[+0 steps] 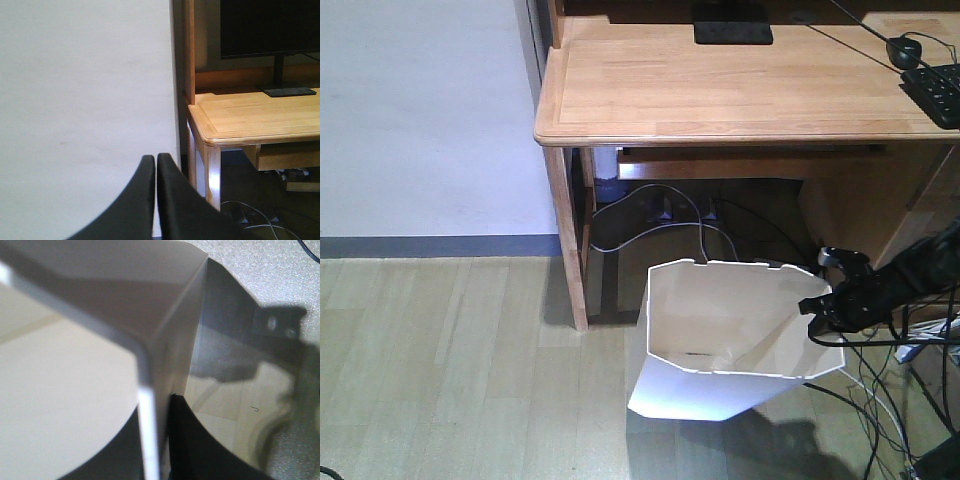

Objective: Move trash bin to bedside with robot
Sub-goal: 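Close the right gripper on the bin rim and lift it slightly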

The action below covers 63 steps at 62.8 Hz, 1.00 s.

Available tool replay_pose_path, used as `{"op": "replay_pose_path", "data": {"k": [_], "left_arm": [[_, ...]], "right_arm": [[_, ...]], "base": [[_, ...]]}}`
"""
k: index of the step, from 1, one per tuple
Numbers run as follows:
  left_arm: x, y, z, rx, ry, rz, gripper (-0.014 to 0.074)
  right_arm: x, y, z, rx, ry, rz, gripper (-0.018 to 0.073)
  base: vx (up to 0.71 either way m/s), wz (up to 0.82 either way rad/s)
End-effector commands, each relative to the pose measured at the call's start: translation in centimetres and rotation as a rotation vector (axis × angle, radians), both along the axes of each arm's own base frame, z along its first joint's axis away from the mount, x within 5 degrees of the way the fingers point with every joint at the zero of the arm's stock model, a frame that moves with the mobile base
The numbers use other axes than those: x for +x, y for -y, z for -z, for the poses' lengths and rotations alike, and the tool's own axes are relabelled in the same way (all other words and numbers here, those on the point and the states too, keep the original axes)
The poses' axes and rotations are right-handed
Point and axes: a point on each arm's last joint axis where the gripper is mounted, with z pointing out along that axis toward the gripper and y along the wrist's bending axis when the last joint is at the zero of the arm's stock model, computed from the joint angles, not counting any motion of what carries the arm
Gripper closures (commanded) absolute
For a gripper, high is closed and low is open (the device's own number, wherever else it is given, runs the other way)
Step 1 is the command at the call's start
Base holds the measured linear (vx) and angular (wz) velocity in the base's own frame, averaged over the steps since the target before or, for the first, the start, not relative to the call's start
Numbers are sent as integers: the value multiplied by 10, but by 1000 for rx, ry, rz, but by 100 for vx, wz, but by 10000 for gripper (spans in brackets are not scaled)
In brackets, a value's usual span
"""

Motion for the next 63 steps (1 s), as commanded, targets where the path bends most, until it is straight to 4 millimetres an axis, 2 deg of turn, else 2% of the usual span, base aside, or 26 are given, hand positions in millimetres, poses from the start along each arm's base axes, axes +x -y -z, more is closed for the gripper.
{"op": "replay_pose_path", "data": {"k": [1,16,24,63], "left_arm": [[0,1,-3,-23,69,9,603],[0,1,-3,-23,69,9,603],[0,1,-3,-23,69,9,603],[0,1,-3,-23,69,9,603]], "right_arm": [[-1,-8,-67,202,107,24,563],[-49,-7,-99,214,130,49,563],[-62,-9,-105,215,120,42,563],[-64,-9,-106,228,117,40,563]], "base": [[0,0],[0,0],[0,0],[0,0]]}}
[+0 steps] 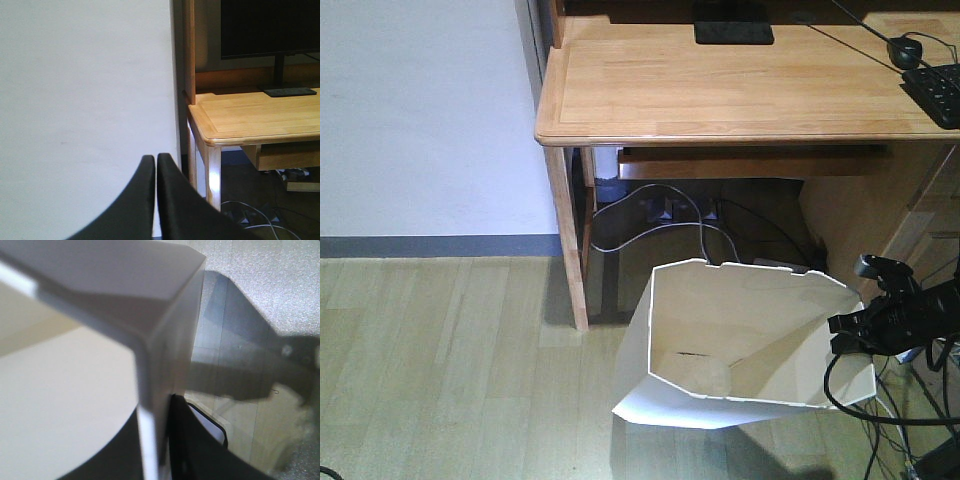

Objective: Move trash bin to bedside with robot
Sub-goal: 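Close the right gripper on the bin rim and lift it slightly, then hold the bin in the right gripper while the base turns toward the bed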

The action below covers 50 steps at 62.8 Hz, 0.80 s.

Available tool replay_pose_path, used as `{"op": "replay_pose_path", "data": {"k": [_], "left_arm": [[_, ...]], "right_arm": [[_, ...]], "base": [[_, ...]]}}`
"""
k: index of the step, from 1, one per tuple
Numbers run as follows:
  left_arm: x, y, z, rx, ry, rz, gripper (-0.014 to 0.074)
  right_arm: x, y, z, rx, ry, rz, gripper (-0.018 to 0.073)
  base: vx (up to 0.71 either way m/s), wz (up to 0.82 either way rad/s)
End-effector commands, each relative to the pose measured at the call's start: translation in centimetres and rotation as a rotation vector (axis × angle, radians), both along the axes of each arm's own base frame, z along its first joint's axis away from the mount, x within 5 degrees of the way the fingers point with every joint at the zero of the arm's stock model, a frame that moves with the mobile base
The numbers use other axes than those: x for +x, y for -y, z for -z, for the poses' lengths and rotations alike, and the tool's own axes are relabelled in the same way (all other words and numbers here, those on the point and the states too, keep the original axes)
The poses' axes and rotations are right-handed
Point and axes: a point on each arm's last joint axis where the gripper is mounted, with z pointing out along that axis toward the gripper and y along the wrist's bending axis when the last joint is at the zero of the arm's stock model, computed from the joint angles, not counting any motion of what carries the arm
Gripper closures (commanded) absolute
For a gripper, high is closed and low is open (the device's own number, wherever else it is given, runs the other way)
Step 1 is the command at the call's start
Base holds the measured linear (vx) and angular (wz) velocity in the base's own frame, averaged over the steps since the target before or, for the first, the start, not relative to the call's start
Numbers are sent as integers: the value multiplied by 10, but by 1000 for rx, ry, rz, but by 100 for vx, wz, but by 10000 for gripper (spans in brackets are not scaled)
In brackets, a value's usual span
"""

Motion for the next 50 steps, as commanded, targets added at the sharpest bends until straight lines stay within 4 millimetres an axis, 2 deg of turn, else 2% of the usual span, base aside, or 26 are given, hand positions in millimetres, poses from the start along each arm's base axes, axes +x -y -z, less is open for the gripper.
{"op": "replay_pose_path", "data": {"k": [1,50], "left_arm": [[0,1,-3,-23,69,9,603],[0,1,-3,-23,69,9,603]], "right_arm": [[10,-10,-33,179,68,8,563],[10,-10,-33,181,67,8,563]], "base": [[0,0],[-1,6]]}}
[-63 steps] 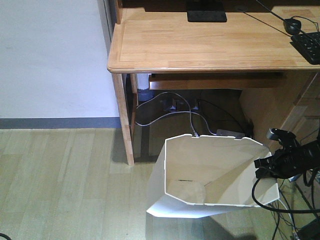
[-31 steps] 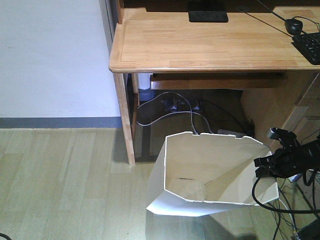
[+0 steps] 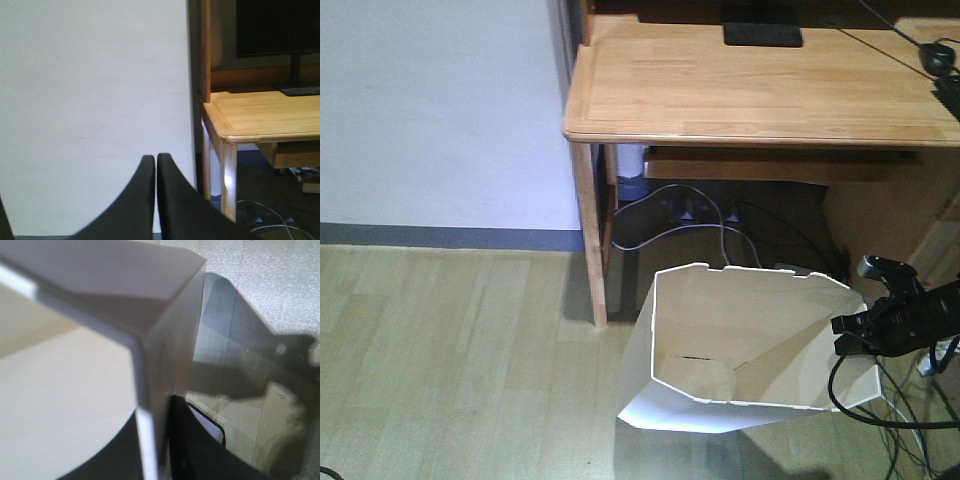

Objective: Move trash bin to bedside with robot
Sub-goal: 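Hold the bin in the right gripper while the base turns toward the bed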

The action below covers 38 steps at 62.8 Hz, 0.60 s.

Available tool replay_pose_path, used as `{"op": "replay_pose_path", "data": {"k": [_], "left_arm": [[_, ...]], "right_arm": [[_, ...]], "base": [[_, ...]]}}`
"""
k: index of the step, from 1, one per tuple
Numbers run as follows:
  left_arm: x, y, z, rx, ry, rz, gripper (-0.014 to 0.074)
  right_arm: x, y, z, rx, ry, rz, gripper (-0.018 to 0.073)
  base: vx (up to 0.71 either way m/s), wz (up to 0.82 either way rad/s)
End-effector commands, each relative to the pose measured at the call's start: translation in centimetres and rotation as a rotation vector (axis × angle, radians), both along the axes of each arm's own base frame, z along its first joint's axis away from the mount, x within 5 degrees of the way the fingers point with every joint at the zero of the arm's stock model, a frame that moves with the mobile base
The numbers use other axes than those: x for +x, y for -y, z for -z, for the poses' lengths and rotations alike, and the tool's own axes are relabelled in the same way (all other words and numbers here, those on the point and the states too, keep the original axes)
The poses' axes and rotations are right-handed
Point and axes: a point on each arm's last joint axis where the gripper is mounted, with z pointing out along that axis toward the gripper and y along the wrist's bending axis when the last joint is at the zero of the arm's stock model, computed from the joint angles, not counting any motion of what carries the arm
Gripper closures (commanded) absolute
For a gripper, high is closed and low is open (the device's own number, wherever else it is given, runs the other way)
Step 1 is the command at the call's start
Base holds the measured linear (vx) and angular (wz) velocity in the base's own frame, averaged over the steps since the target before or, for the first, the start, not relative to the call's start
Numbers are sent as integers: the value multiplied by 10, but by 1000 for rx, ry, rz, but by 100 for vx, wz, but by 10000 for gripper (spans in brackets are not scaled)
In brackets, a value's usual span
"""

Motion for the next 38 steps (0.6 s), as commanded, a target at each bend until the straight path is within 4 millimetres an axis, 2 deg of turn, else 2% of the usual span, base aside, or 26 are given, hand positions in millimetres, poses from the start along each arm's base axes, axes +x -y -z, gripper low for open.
{"op": "replay_pose_path", "data": {"k": [1,16,38], "left_arm": [[0,1,-3,-23,69,9,603],[0,1,-3,-23,69,9,603],[0,1,-3,-23,69,9,603]], "right_arm": [[11,-12,-34,188,67,1,563],[11,-12,-34,188,67,1,563],[11,-12,-34,188,67,1,563]], "base": [[1,26],[3,39],[4,54]]}}
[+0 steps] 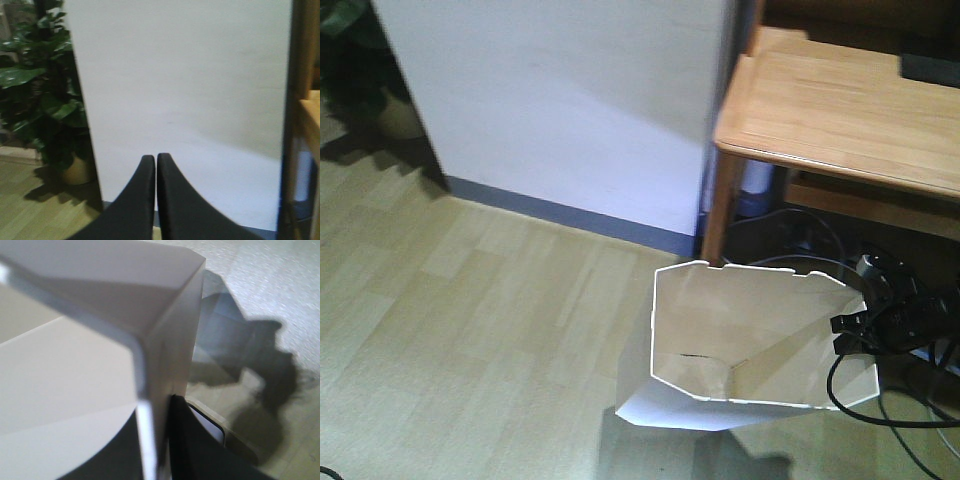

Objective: Move trash bin to bedside with robot
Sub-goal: 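Hold the bin in the right gripper while the base turns toward the bed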

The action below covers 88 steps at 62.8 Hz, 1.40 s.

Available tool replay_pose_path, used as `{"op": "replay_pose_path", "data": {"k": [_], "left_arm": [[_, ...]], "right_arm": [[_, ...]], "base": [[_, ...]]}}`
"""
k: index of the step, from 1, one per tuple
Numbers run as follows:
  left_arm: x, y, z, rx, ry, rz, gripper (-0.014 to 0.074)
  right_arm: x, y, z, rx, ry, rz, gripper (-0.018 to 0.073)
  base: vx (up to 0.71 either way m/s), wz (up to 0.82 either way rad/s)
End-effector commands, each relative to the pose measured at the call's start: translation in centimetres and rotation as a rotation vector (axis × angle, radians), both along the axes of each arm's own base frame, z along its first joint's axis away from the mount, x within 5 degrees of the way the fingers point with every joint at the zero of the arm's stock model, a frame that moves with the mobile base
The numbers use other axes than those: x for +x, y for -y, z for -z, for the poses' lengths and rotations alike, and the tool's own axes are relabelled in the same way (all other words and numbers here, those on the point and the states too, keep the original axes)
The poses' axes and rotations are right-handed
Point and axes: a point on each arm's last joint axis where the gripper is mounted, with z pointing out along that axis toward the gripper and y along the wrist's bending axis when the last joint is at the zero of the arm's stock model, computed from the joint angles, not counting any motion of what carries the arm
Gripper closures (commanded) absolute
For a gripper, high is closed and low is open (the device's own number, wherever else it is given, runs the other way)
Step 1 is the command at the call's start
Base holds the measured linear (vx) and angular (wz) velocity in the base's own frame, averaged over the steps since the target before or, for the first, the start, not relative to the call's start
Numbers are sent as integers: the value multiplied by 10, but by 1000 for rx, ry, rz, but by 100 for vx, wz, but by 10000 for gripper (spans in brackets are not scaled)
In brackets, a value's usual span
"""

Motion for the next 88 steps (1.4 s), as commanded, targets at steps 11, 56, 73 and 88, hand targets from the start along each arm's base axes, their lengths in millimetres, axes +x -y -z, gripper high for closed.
{"op": "replay_pose_path", "data": {"k": [11,56,73,88], "left_arm": [[0,1,-3,-23,69,9,603],[0,1,-3,-23,69,9,603],[0,1,-3,-23,69,9,603],[0,1,-3,-23,69,9,603]], "right_arm": [[11,-12,-34,188,67,-1,563],[11,-12,-34,188,67,-1,563],[11,-12,-34,187,67,-1,563],[11,-12,-34,187,67,-1,563]], "base": [[5,53],[8,40],[8,51],[8,55]]}}
